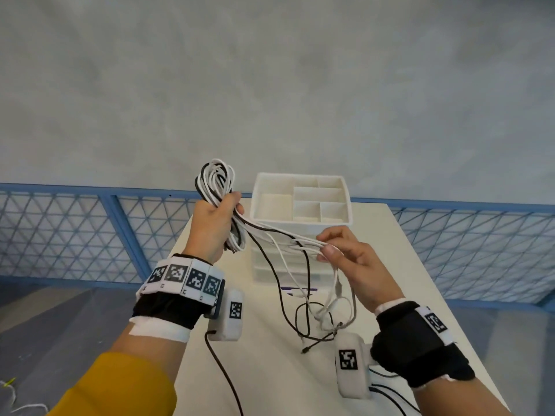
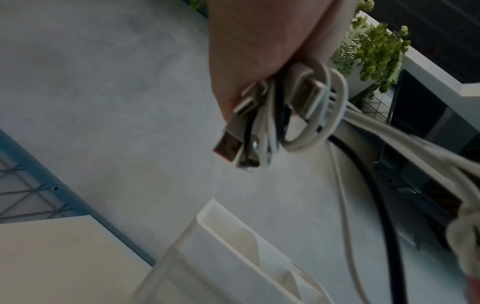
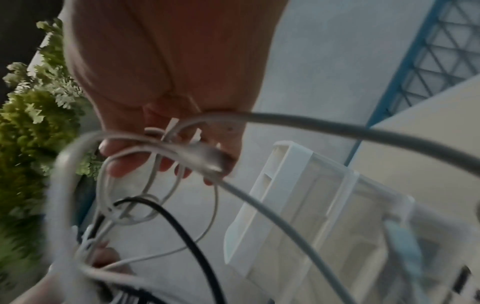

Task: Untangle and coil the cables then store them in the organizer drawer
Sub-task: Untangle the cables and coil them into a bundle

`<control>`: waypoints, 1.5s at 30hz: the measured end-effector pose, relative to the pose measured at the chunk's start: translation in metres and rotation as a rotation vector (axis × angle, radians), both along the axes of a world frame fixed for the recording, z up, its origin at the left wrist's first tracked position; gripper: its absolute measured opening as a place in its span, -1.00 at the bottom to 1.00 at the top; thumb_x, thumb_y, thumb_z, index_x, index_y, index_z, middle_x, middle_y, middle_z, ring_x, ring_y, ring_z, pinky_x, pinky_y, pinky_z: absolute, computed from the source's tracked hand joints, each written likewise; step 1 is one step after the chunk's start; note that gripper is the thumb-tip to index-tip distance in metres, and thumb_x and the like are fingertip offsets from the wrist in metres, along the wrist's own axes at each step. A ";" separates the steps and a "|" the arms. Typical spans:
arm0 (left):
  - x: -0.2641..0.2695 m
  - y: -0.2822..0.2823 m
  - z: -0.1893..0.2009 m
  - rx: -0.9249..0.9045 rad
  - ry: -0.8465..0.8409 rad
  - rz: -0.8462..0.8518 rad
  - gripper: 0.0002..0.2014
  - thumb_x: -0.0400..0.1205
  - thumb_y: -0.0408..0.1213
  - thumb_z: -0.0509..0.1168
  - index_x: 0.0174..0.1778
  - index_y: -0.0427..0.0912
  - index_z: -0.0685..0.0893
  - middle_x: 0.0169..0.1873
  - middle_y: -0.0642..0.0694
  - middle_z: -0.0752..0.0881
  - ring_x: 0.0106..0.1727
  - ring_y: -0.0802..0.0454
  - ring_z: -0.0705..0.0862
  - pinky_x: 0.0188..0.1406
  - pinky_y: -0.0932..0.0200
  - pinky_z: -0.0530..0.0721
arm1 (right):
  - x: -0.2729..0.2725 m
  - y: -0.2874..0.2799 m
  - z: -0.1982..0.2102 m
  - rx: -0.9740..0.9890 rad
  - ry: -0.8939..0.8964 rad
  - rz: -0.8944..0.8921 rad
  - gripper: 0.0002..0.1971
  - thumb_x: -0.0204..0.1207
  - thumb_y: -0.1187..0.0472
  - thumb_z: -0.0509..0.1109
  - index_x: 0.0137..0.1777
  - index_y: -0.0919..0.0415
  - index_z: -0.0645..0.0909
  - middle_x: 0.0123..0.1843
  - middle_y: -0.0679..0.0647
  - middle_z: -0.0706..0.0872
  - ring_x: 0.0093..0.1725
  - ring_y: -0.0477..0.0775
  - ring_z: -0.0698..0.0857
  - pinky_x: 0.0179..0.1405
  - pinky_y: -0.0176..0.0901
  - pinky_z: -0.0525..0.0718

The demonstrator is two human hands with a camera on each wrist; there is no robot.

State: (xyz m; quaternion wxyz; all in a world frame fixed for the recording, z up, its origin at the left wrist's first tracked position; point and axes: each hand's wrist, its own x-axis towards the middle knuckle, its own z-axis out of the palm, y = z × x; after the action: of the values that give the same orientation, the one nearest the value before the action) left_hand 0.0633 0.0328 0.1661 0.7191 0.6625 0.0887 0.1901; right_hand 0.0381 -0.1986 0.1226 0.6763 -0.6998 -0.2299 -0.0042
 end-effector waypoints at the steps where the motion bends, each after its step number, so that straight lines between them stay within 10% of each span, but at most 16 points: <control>1: 0.001 -0.002 -0.003 -0.004 -0.003 0.016 -0.66 0.58 -0.27 0.28 -0.56 -0.13 0.53 -0.57 -0.10 0.50 -0.62 0.01 0.44 -0.53 0.16 0.38 | 0.002 0.000 -0.004 0.030 0.017 -0.011 -0.79 0.51 0.22 0.34 -0.19 0.34 0.72 0.01 -0.02 0.58 0.05 -0.17 0.62 0.06 -0.39 0.60; 8: 0.002 -0.004 -0.012 0.073 0.018 0.091 -0.64 0.57 -0.28 0.27 -0.59 -0.15 0.50 -0.73 0.04 0.46 -0.71 0.14 0.43 -0.66 0.31 0.39 | 0.011 -0.014 0.003 0.205 0.204 0.199 -0.55 0.21 -0.17 0.54 -0.36 0.28 0.66 -0.37 0.01 0.60 -0.32 -0.02 0.59 -0.25 -0.30 0.59; 12: 0.002 0.001 -0.012 0.071 -0.019 0.113 -0.66 0.58 -0.28 0.27 -0.56 -0.16 0.50 -0.72 0.08 0.49 -0.67 0.13 0.46 -0.63 0.29 0.43 | 0.009 -0.017 0.013 0.103 0.189 0.339 -0.61 0.31 -0.12 0.49 -0.32 0.27 0.70 -0.16 0.03 0.58 -0.17 0.01 0.58 -0.19 -0.22 0.61; 16: 0.003 0.005 -0.013 -0.052 -0.078 0.080 -0.63 0.58 -0.29 0.27 -0.59 -0.09 0.48 -0.67 0.02 0.49 -0.56 -0.03 0.48 -0.52 0.15 0.45 | 0.003 -0.011 0.014 -0.139 0.264 0.319 -0.74 0.55 0.04 0.31 -0.04 0.20 0.72 -0.45 0.03 0.66 -0.40 -0.05 0.61 -0.49 -0.30 0.53; 20: 0.000 0.004 -0.009 -0.025 -0.155 0.031 -0.56 0.60 -0.27 0.26 -0.66 -0.05 0.48 -0.61 -0.09 0.51 -0.53 -0.08 0.50 -0.52 0.15 0.48 | 0.011 0.011 0.014 -0.656 0.034 0.105 -0.81 0.54 0.10 0.33 0.07 0.04 0.72 -0.34 -0.12 0.75 -0.26 -0.16 0.69 -0.19 -0.38 0.55; 25: -0.001 -0.006 -0.003 0.050 -0.241 0.006 -0.59 0.54 -0.24 0.26 -0.69 -0.04 0.48 -0.67 0.00 0.50 -0.52 -0.09 0.50 -0.47 0.11 0.51 | 0.013 0.047 0.014 -0.657 -0.056 0.150 -0.86 0.53 0.11 0.35 -0.03 0.10 0.71 -0.18 -0.07 0.74 -0.15 -0.13 0.68 -0.04 -0.35 0.57; 35: -0.007 0.008 -0.019 0.042 -0.150 0.084 -0.58 0.64 -0.32 0.23 -0.59 -0.22 0.42 -0.59 -0.21 0.47 -0.73 0.07 0.47 -0.78 0.31 0.43 | 0.020 0.035 -0.011 0.443 0.533 -0.051 -0.78 0.61 0.38 0.14 -0.21 0.33 0.56 -0.24 0.19 0.71 -0.18 0.08 0.77 -0.19 -0.11 0.79; 39: 0.001 0.009 -0.027 -0.036 -0.111 0.108 -0.56 0.63 -0.31 0.25 -0.62 -0.16 0.43 -0.65 -0.12 0.48 -0.72 0.07 0.47 -0.76 0.32 0.43 | 0.015 0.028 -0.017 0.925 0.592 0.136 -0.76 0.15 0.35 0.52 -0.25 0.24 0.52 -0.46 0.03 0.51 -0.41 -0.01 0.61 -0.06 -0.03 0.75; 42: 0.005 0.019 -0.031 -0.191 -0.072 0.171 -0.58 0.62 -0.30 0.27 -0.60 -0.16 0.42 -0.71 0.00 0.46 -0.69 0.07 0.47 -0.76 0.31 0.42 | 0.017 0.007 -0.012 1.018 0.565 0.029 -0.58 -0.05 0.40 0.62 -0.28 0.20 0.46 -0.62 -0.06 0.33 -0.63 -0.12 0.38 -0.26 -0.22 0.73; 45: 0.008 0.023 -0.032 -0.253 -0.070 0.186 -0.62 0.61 -0.29 0.27 -0.55 -0.16 0.40 -0.68 0.00 0.46 -0.62 0.06 0.47 -0.74 0.30 0.42 | 0.025 -0.006 -0.018 0.772 0.589 -0.204 -0.82 0.43 0.41 0.32 -0.21 0.14 0.40 -0.69 -0.10 0.26 -0.73 -0.17 0.26 -0.41 -0.26 0.70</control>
State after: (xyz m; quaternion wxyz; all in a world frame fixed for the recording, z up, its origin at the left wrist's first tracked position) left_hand 0.0715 0.0558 0.1342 0.7788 0.5484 0.1477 0.2664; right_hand 0.0628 -0.2044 0.1047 0.9186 -0.3884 0.0589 0.0428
